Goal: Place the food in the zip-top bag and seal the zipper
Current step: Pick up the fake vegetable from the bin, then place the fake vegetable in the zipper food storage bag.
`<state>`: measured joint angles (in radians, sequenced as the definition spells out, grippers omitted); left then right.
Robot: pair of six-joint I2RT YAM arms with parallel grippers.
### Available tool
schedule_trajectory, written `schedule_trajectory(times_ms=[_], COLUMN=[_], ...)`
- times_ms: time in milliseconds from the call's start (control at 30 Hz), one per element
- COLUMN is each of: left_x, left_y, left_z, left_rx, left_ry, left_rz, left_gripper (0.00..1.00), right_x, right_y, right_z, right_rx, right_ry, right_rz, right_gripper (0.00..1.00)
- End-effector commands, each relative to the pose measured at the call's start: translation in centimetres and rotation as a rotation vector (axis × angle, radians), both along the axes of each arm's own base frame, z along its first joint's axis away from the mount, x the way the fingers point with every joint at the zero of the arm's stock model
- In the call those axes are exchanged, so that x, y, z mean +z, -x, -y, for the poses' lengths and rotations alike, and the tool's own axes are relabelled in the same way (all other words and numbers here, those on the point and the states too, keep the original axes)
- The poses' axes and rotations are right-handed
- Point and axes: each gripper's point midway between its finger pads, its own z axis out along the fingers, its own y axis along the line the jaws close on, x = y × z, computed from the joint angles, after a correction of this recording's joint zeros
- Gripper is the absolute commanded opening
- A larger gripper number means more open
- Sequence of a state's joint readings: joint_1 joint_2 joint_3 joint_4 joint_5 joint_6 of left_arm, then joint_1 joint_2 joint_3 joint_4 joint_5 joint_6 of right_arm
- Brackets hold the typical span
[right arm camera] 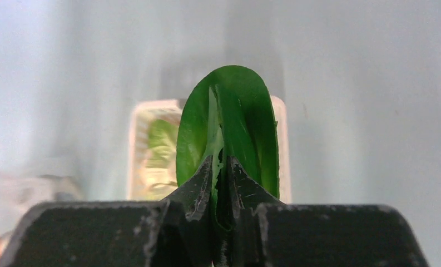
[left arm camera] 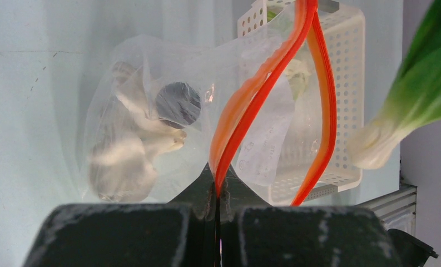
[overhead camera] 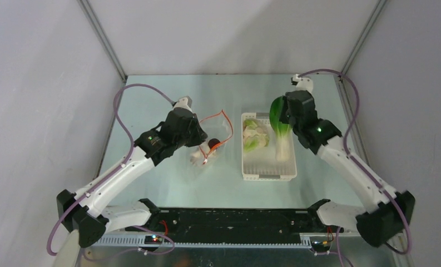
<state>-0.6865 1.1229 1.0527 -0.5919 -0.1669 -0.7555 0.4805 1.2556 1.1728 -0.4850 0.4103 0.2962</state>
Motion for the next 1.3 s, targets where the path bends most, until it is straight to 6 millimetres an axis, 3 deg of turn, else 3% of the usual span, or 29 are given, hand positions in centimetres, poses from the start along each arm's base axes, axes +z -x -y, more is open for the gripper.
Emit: schedule_trajectory(times_ms=[0, 200, 267, 400, 500, 567, 800, 1067, 1267], left_x=[2.0, 2.3, 2.3, 2.0, 1.9, 1.8, 2.0, 2.3, 2.3], left_y=[-0.1, 0.1, 0.1, 0.3, 0.5, 0.5, 0.4, 0.4, 0.2], left_z=[0.8, 1.1, 1.2, 1.1, 1.1, 1.1, 1.2, 0.9, 1.0], left_rx=[-0.013, -0.018, -0.019, -0.015, -0.01, -0.01, -0.002, 0.018, 0.024], left_ry=[0.078, 0.09, 0.093, 0.098, 0.102, 0.105, 0.11, 0.118, 0.135], left_rz=[0.036, 0.018, 0.013, 0.001, -0.006, -0.009, -0.014, -0.005, 0.0], left_gripper=[0.0, 0.0, 0.0, 0.0, 0.0, 0.0, 0.0, 0.0, 0.0], right_x=[6.7, 16.0, 18.1, 21.6, 23.9, 24.4, 22.6, 16.6, 13.6], right_y=[0.6, 4.2, 5.5, 6.6, 7.3, 7.5, 6.7, 8.2, 9.8], right_z=[-2.3, -8.0, -10.5, -13.0, -13.5, -14.0, -16.7, -19.2, -20.5], right_rx=[0.043, 0.221, 0.291, 0.332, 0.321, 0.316, 0.323, 0.354, 0.38], right_ry=[-0.169, -0.356, -0.395, -0.493, -0.566, -0.588, -0.622, -0.608, -0.647], right_rz=[0.285, 0.59, 0.665, 0.793, 0.878, 0.904, 0.873, 0.693, 0.6], right_gripper=[0.08, 0.06, 0.06, 0.04, 0.02, 0.02, 0.02, 0.0, 0.0])
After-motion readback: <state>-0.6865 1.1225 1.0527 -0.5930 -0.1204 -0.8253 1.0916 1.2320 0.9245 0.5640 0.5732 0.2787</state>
